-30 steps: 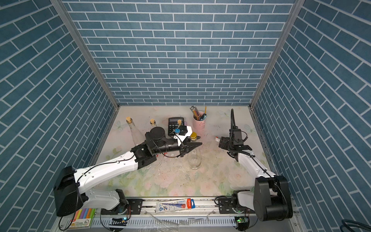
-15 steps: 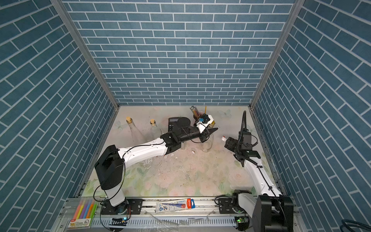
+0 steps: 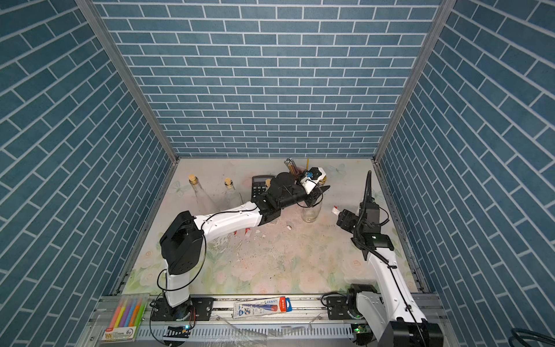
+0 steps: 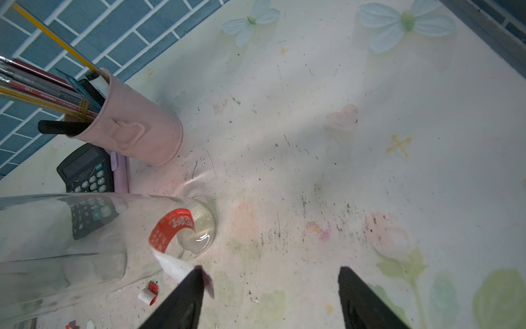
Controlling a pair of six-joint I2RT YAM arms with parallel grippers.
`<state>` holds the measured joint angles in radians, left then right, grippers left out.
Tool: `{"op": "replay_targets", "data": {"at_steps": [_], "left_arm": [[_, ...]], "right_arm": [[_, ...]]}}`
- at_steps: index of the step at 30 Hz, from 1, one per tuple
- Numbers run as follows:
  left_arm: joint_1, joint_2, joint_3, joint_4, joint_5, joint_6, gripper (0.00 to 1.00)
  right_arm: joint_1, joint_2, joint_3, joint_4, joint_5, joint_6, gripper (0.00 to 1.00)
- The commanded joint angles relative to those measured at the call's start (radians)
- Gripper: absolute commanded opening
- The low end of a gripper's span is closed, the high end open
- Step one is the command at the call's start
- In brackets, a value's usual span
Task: Remove the label from the bottle
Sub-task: Place the bottle at the center of the board.
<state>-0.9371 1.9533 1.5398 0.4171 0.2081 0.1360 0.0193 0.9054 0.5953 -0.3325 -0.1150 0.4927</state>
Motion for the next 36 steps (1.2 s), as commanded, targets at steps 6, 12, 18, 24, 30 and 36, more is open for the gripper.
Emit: {"op": "replay_targets", "data": {"at_steps": [6, 12, 18, 24, 30, 36], "left_arm": [[0.009, -0.031, 0.031, 0.041, -0.039, 0.022, 0.58], [0.017, -0.033, 0.047, 0.023, -0.028, 0.010, 0.94], [0.028, -0.062, 0.053, -0.013, -0.002, 0.007, 1.00], [0.029, -0.154, 0.008, -0.075, 0.045, 0.022, 1.00], [0.024, -0.303, -0.153, -0.092, 0.093, -0.001, 1.00], [-0.053, -0.420, -0.348, -0.094, 0.007, 0.023, 0.99]], "right_arm": [[0.002, 0.013, 0.004, -0.092, -0.042, -0.036, 0.78], [0.005, 0.039, -0.009, -0.094, -0.024, -0.022, 0.77], [0.024, 0.073, -0.018, -0.087, -0.022, -0.020, 0.77], [0.043, 0.098, -0.015, -0.122, -0.002, -0.019, 0.77], [0.086, 0.113, -0.016, -0.141, -0.018, -0.016, 0.77], [0.160, 0.080, -0.028, -0.128, -0.082, -0.023, 0.77]]}}
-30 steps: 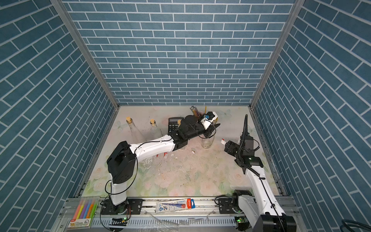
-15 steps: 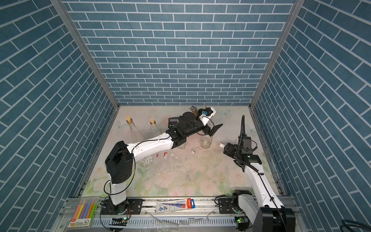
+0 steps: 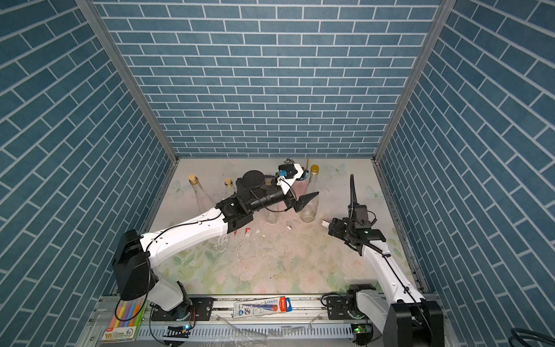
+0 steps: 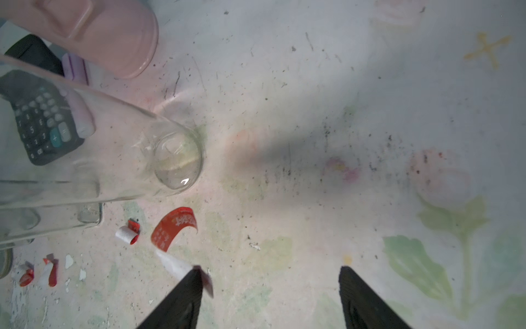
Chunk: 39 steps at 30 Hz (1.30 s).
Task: Remove the label from the bottle
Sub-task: Place the bottle at the center of the board, then place the label at the center of the board.
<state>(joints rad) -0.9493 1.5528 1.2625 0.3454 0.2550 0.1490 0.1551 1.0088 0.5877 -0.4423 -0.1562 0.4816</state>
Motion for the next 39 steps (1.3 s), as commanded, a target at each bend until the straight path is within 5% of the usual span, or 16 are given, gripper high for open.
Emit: {"op": "replay_targets", "data": {"at_steps": [1, 9, 32, 39], "left_arm": [[-0.050, -0.029, -0.103, -0.007, -0.057, 0.001, 1.00], [-0.075, 0.009, -0.248, 0.070, -0.126, -0.095, 1.00], [-0.094, 0.282, -0.144, -0.002, -0.352, -0.184, 0.97], [-0.093, 0.273, -0.144, -0.009, -0.352, -0.186, 0.96]], "right_arm": [[0.031, -0.030, -0.024, -0.014, -0.047, -0.004, 0.77], [0.064, -0.079, -0.046, 0.012, -0.159, 0.018, 0.77], [0.072, -0.256, -0.050, 0.012, -0.343, 0.040, 0.77], [0.070, -0.274, -0.012, -0.040, -0.302, 0.044, 0.78]]}}
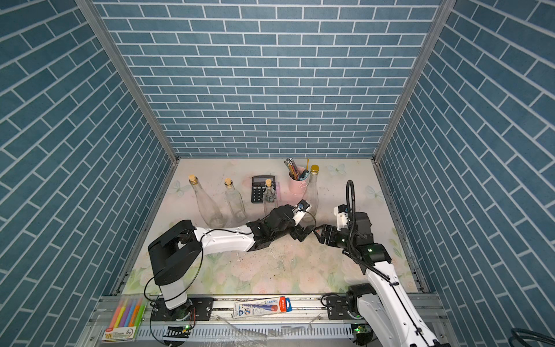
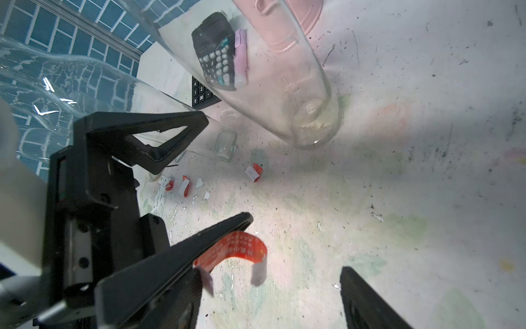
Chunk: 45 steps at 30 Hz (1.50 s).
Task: Remove the label from the bottle
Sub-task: Place the label at the center of the board.
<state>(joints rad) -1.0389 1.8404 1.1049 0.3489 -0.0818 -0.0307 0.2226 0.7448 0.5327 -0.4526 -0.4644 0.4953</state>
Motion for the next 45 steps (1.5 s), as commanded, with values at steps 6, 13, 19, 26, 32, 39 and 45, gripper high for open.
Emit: {"op": "replay_targets", "data": {"at_steps": [6, 13, 19, 26, 32, 39, 45], "left_arm": [[-0.004, -0.083, -0.053, 0.035, -0.014, -0.009, 0.96], [-0.007, -0.161, -0.163, 0.076, 0.072, 0.081, 0.89], [-0.067, -0.159, -0.163, 0.102, 0.134, 0.207, 0.70], [-0.102, -0.153, -0.151, 0.179, 0.121, 0.208, 0.64], [-0.102, -0.127, -0.126, 0.141, 0.087, 0.223, 0.39], [-0.101, -0.107, -0.113, 0.141, 0.065, 0.233, 0.38], [-0.100, -0.095, -0.096, 0.137, 0.053, 0.239, 0.09]], "right_arm": [[-0.012, 0.038, 0.080, -0.058, 0.054, 0.120, 0.79], [-0.072, 0.150, 0.190, -0.262, 0.035, 0.136, 0.79], [-0.074, 0.170, 0.212, -0.277, -0.039, 0.131, 0.80], [-0.073, 0.156, 0.200, -0.261, -0.104, 0.143, 0.80], [-0.072, 0.139, 0.208, -0.248, -0.130, 0.152, 0.79], [-0.071, 0.121, 0.211, -0.245, -0.155, 0.158, 0.78], [-0.071, 0.107, 0.205, -0.248, -0.145, 0.166, 0.78]]}}
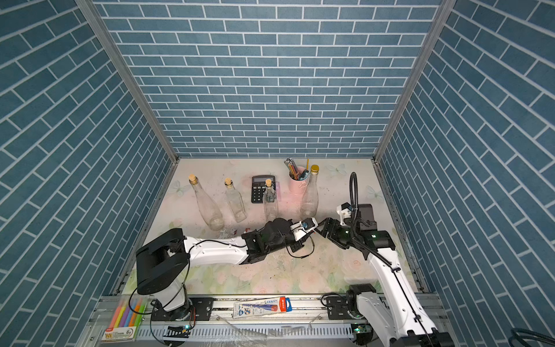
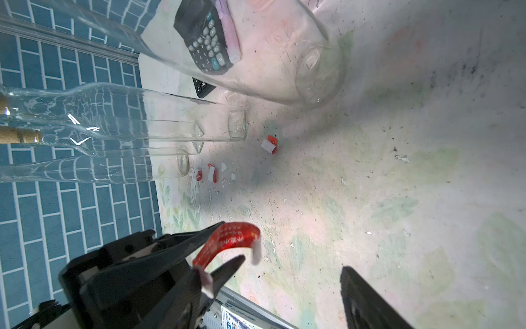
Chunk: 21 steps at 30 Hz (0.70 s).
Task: Remove the label from the bottle
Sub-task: Place the label at the center of the board.
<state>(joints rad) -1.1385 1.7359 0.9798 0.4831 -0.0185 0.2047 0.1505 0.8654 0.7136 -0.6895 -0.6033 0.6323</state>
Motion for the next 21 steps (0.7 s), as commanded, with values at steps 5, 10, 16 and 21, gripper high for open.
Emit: {"op": "replay_targets", "data": {"at_steps": [5, 10, 16, 21], "left_arm": [[0.002, 0.004, 0.009, -0.006, 0.020, 0.000, 0.00], [0.003, 0.036, -0.013, -0.006, 0.018, -0.022, 0.00], [0.009, 0.091, -0.003, -0.006, -0.008, -0.064, 0.11], [0.022, 0.114, 0.014, -0.006, -0.022, -0.107, 1.00]], "right_arm": [[-0.003, 0.002, 0.041, 0.005, 0.025, 0.032, 0.79], [-0.028, 0.029, 0.111, -0.013, 0.085, -0.014, 0.80], [-0.074, 0.031, 0.127, -0.027, 0.108, -0.048, 0.82], [-0.077, 0.014, 0.060, 0.008, 0.095, -0.042, 0.80]]}}
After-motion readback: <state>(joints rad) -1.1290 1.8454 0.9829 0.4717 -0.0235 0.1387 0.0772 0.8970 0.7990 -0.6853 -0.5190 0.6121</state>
